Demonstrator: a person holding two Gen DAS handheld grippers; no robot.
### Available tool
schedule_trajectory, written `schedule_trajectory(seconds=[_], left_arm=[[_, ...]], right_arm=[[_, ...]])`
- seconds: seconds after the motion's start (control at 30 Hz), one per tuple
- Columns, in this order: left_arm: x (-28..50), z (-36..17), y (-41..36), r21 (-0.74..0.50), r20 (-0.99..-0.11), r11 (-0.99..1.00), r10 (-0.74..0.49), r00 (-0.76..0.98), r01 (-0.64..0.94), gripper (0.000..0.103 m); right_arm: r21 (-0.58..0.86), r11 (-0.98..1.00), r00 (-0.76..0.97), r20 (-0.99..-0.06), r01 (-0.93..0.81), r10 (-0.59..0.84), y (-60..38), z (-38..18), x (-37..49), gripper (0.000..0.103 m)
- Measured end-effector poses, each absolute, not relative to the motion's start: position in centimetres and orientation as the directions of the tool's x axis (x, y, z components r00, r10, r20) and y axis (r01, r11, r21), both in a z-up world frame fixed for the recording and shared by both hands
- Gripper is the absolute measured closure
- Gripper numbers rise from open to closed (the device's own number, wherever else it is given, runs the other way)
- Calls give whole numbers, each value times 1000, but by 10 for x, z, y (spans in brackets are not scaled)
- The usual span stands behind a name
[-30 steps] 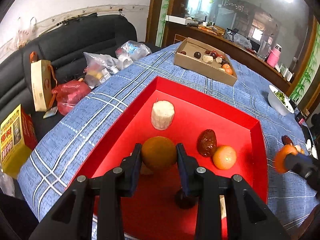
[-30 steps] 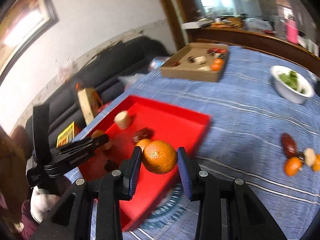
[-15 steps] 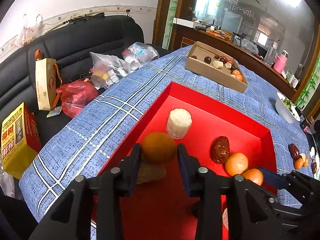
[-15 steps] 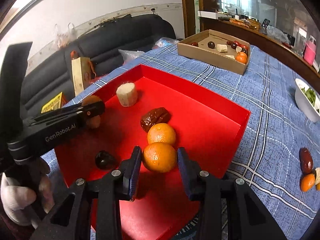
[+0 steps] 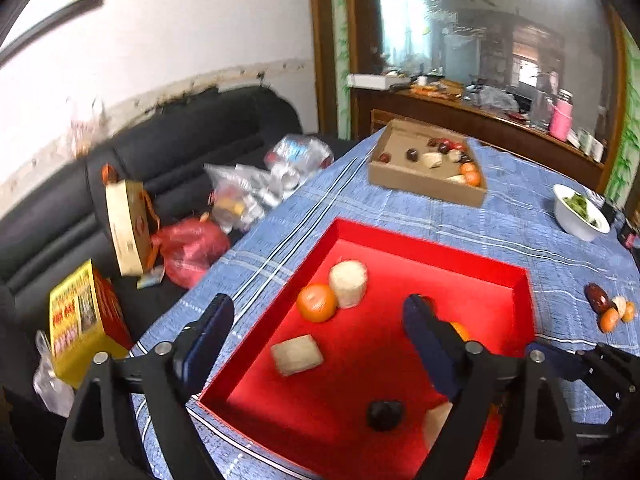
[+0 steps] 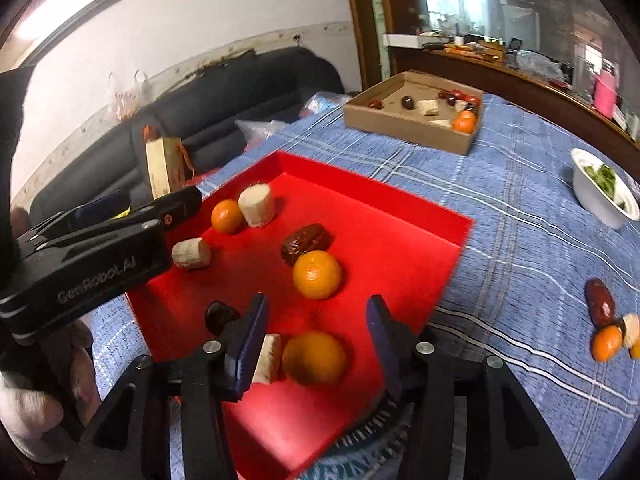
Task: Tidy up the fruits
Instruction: 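Carry both oranges into the red tray and open both tools, then move both open tools back toward the remaining fruit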
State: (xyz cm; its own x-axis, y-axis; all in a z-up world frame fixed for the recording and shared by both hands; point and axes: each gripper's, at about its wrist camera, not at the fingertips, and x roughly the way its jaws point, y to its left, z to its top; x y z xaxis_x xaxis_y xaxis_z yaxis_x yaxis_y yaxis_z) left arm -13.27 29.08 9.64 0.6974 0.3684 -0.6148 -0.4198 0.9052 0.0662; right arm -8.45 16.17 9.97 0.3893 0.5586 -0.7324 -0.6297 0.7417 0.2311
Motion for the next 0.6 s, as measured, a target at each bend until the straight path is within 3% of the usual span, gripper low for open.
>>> schedule_trajectory(seconds=[0.6], left_arm=[[-147,134,185,154,-555,952,305,774,-265,17]], right_arm=[[347,830,497,-676,-438,544,28,106,-105,38]])
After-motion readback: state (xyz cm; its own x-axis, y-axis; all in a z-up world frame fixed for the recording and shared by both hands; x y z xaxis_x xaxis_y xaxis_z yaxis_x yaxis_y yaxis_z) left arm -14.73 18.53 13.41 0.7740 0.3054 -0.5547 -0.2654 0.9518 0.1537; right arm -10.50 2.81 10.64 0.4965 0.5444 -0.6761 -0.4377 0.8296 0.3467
